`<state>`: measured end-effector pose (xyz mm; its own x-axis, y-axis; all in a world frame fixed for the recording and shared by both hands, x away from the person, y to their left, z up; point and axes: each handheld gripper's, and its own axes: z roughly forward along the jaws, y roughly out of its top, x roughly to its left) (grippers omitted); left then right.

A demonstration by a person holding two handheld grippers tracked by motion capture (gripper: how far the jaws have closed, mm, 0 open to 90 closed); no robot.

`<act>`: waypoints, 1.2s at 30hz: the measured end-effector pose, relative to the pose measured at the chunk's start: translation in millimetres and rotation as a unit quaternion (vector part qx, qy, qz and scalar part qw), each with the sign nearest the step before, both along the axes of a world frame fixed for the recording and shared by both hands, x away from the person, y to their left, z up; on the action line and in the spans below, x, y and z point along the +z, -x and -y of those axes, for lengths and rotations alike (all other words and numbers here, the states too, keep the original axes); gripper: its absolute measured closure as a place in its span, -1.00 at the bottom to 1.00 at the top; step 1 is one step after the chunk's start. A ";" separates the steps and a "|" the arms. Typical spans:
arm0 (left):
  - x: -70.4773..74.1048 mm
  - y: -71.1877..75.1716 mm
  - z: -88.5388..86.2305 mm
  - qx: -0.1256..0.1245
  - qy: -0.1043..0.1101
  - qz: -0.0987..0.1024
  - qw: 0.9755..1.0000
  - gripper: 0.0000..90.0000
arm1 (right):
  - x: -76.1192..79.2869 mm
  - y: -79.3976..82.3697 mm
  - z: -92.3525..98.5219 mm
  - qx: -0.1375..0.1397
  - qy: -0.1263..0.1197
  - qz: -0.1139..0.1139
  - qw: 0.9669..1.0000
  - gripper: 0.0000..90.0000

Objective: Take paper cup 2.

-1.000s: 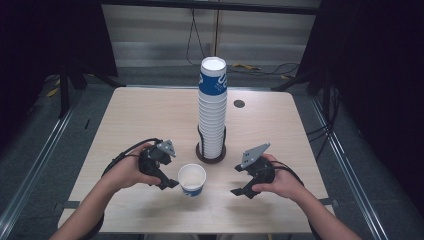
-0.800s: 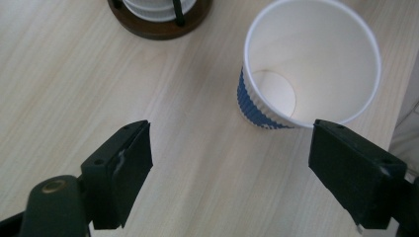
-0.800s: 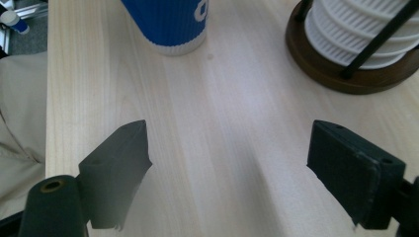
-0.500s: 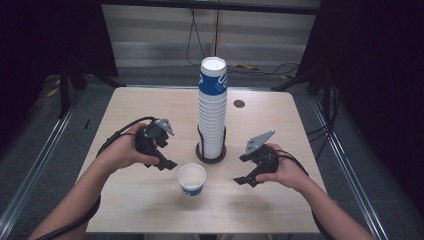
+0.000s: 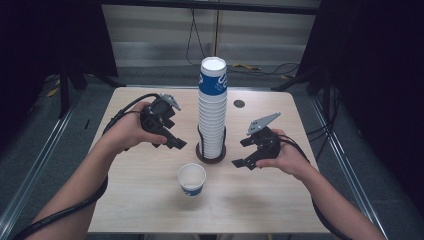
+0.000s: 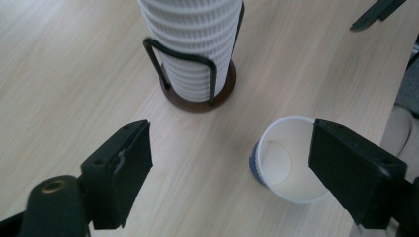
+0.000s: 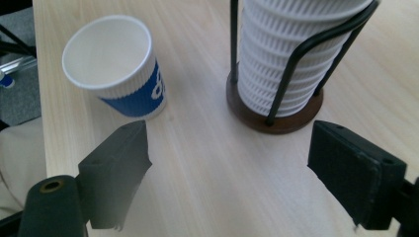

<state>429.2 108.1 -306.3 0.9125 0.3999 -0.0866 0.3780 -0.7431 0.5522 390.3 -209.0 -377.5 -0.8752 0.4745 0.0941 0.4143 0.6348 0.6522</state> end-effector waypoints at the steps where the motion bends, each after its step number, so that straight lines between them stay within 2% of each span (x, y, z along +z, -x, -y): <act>1: 3.0 -1.5 1.8 0.000 0.002 0.002 1.000 -0.62 | 3.0 -1.6 0.0 -0.003 -0.001 0.002 1.000 -0.66; 8: 20.7 -11.3 15.1 -0.005 0.003 0.013 1.000 -0.62 | 22.2 -12.6 -2.1 -0.019 -0.001 0.011 1.000 -0.66; 11: 25.1 -14.5 19.5 -0.003 0.009 0.016 1.000 -0.62 | 29.2 -16.9 -2.9 -0.025 -0.009 0.016 1.000 -0.66; 19: 40.3 -24.6 26.7 0.009 0.012 0.024 1.000 -0.63 | 41.8 -24.8 -8.7 -0.033 -0.017 0.027 0.999 -0.66; 21: 45.1 -25.9 28.2 0.013 0.023 0.021 0.999 -0.63 | 43.1 -25.6 -10.1 -0.032 -0.025 0.034 0.999 -0.66; 25: 55.3 -28.5 32.1 0.019 0.041 0.036 0.998 -0.63 | 40.9 -25.9 -12.0 -0.032 -0.030 0.032 0.999 -0.66; 34: 69.3 -35.7 45.1 0.021 0.058 0.053 0.997 -0.64 | 49.2 -31.6 -15.3 -0.035 -0.031 0.037 0.998 -0.66; 36: 71.4 -37.4 48.4 0.019 0.055 0.059 0.997 -0.64 | 51.2 -33.7 -16.3 -0.036 -0.033 0.040 0.998 -0.66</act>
